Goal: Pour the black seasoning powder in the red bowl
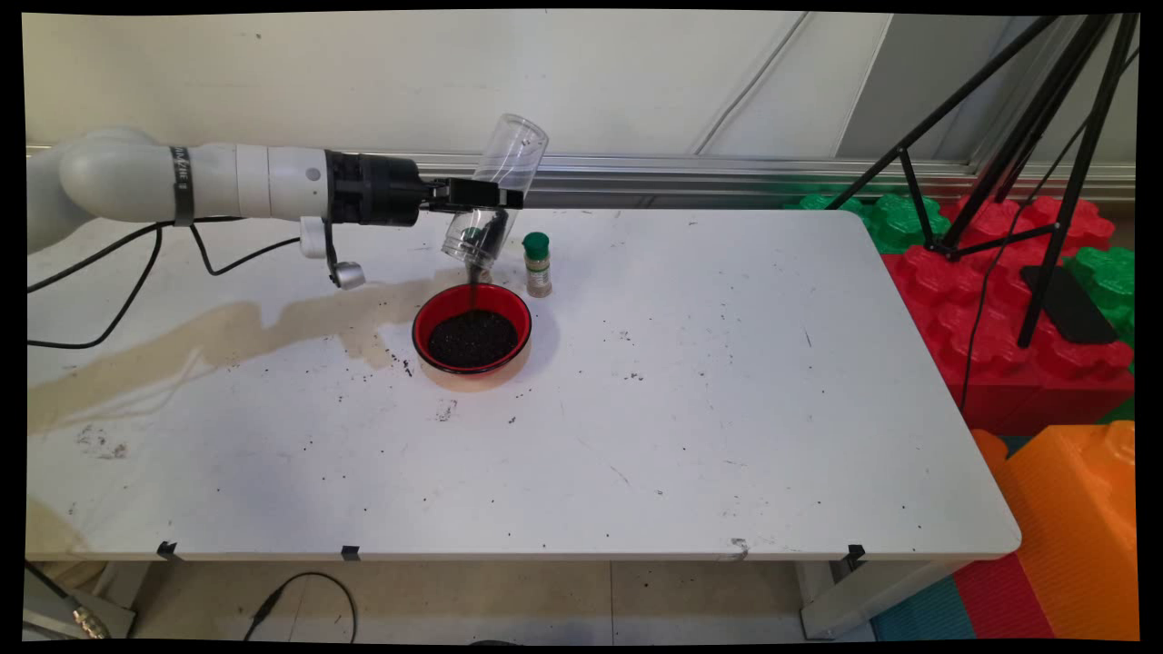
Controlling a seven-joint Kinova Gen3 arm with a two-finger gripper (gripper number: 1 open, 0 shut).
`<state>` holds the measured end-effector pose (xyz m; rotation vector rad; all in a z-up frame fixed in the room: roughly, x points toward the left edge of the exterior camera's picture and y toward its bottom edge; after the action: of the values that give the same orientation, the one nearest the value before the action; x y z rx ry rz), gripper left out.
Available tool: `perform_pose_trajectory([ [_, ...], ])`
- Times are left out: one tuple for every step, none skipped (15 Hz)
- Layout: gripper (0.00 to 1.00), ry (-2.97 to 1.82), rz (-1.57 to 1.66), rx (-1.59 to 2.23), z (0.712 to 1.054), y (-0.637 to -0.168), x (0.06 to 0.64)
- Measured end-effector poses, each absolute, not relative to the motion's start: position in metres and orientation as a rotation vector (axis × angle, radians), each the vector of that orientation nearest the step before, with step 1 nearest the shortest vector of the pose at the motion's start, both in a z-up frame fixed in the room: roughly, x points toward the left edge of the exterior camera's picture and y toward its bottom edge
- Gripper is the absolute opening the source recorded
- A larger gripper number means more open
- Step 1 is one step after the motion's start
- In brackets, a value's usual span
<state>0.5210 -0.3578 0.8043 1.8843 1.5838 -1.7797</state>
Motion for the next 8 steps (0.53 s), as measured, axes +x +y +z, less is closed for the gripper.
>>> perform_pose_trajectory([
  [0.0,1.573,-1.778,1.888,0.8044,-0.3573,0.5208],
  [0.0,1.561,-1.777,1.892,0.8045,-0.3567,0.5205],
  [0.0,1.552,-1.777,1.894,0.8045,-0.3563,0.5201],
  [0.0,1.546,-1.776,1.896,0.8046,-0.356,0.5198],
  [0.0,1.538,-1.776,1.898,0.8048,-0.3555,0.5194],
  [0.0,1.532,-1.776,1.899,0.805,-0.3552,0.5192],
  [0.0,1.524,-1.776,1.901,0.8052,-0.3548,0.5188],
  [0.0,1.517,-1.775,1.902,0.8054,-0.3543,0.5183],
])
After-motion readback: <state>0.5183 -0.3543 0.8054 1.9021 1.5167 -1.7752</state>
